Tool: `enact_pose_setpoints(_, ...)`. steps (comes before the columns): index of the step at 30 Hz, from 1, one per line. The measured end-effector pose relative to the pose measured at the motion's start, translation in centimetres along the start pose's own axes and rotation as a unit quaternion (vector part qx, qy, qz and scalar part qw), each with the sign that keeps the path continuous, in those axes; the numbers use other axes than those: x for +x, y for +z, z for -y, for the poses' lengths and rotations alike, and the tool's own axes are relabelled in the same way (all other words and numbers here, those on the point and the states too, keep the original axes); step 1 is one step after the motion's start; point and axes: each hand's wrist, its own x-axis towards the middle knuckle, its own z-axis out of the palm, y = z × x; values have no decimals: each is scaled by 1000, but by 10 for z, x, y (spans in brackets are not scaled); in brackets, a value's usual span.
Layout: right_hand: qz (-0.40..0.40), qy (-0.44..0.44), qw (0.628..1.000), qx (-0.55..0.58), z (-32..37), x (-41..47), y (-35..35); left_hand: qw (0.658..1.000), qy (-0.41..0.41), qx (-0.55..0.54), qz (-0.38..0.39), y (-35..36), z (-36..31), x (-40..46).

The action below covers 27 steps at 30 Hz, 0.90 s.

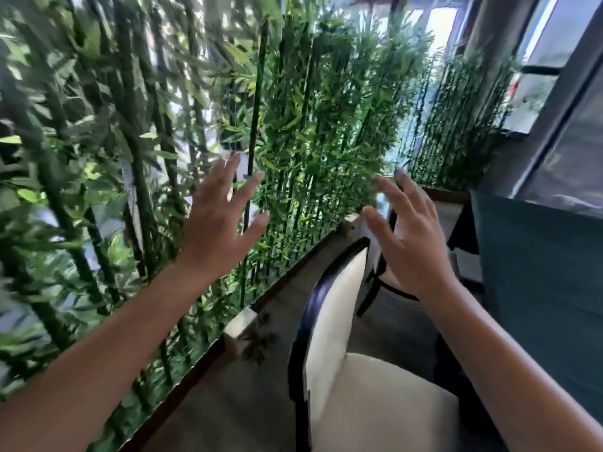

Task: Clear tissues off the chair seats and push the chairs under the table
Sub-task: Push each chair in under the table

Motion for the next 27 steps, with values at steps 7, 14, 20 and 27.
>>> enact_pose_setpoints(7,-59,51,996,-47,-2,37,26,995,49,-90,20,64,43,60)
enact_pose_setpoints(14,-87,105,985,-109,-60,76,36,979,127,-159,29,160,20,122)
enact_pose_setpoints(20,-92,121,981,-121,-116,129,48,972,146,-180,46,222,6,169)
enact_pose_setpoints(27,-120,173,958,-194,-154,145,36,943,232,-238,8,278,-33,231)
